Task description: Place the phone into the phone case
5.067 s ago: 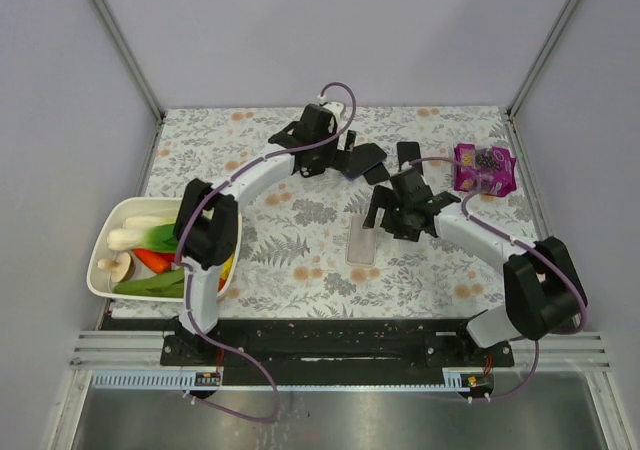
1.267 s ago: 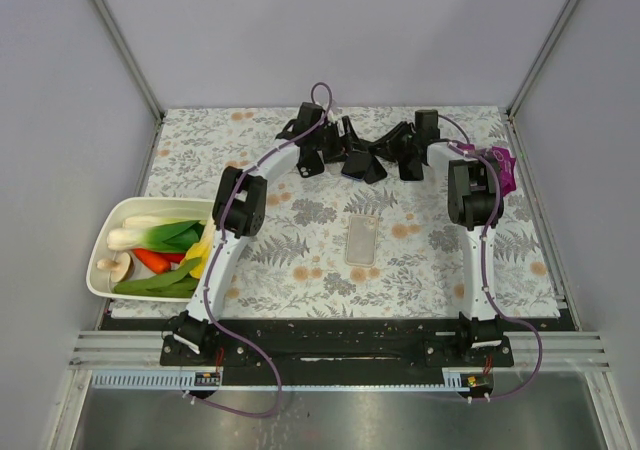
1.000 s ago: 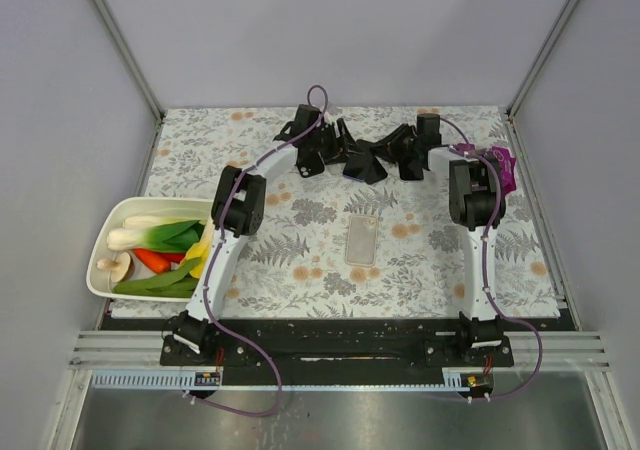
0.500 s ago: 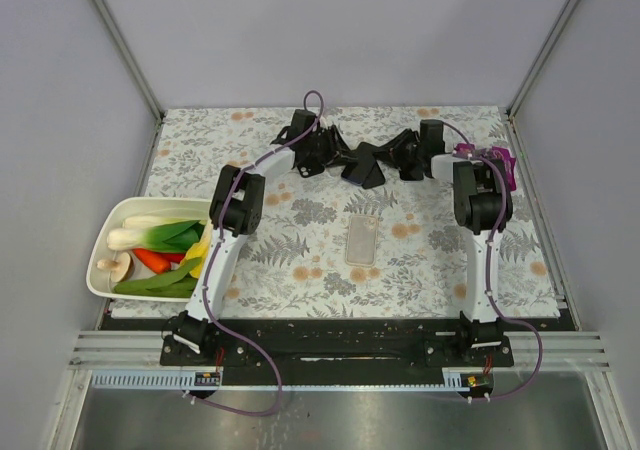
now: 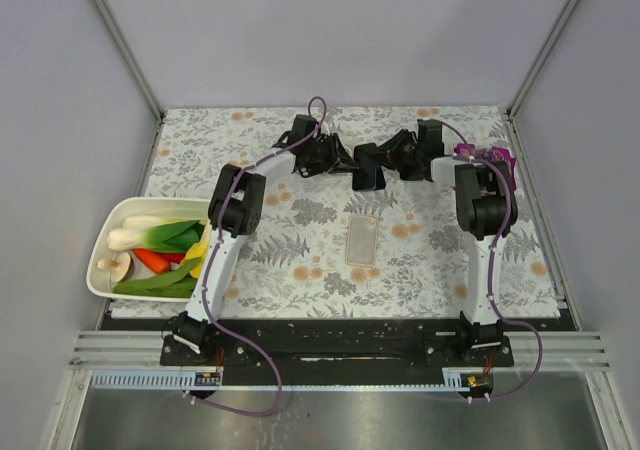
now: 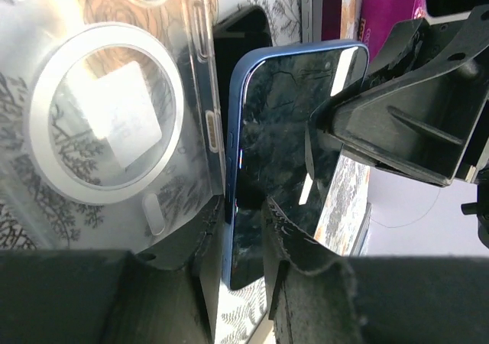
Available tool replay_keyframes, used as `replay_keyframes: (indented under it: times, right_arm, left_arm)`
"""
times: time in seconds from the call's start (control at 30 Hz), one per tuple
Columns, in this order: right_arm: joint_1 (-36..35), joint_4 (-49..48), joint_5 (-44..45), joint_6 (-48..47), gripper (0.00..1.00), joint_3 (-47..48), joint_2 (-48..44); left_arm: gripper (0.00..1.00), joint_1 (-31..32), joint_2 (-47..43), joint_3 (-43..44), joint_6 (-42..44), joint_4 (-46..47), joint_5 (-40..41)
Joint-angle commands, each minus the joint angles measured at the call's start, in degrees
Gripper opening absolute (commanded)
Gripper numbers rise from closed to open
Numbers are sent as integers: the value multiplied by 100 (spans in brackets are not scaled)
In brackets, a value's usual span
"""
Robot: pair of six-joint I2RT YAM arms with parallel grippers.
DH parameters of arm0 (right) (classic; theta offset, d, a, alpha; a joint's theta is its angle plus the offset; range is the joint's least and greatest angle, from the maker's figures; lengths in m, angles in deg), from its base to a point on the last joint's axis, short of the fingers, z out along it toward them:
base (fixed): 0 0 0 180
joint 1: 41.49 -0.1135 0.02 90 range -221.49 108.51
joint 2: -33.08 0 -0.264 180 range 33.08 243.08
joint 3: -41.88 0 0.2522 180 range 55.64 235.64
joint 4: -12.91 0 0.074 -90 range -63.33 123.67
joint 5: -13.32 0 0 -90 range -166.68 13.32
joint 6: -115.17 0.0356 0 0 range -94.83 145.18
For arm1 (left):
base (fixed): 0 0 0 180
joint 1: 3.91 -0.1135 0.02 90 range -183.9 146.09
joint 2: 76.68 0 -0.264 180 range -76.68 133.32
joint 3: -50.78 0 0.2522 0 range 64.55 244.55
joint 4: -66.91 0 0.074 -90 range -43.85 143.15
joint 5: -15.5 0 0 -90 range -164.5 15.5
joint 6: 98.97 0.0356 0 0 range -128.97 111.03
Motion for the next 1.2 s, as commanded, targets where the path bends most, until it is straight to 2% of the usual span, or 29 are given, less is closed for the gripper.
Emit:
replay_keyframes:
  times: [0.0, 0.3, 1.17]
  right_arm:
    - [-519, -357, -755, 38, 32, -51, -488]
    - [-651, -208, -640, -164, 25, -428, -646]
    - [-985, 460, -386, -454, 25, -262, -558]
  left_arm:
    - [22, 248, -425, -145, 137, 252, -153]
    - [22, 240, -574, -259, 260, 225, -153]
    - [20, 257, -750, -523, 286, 392, -180]
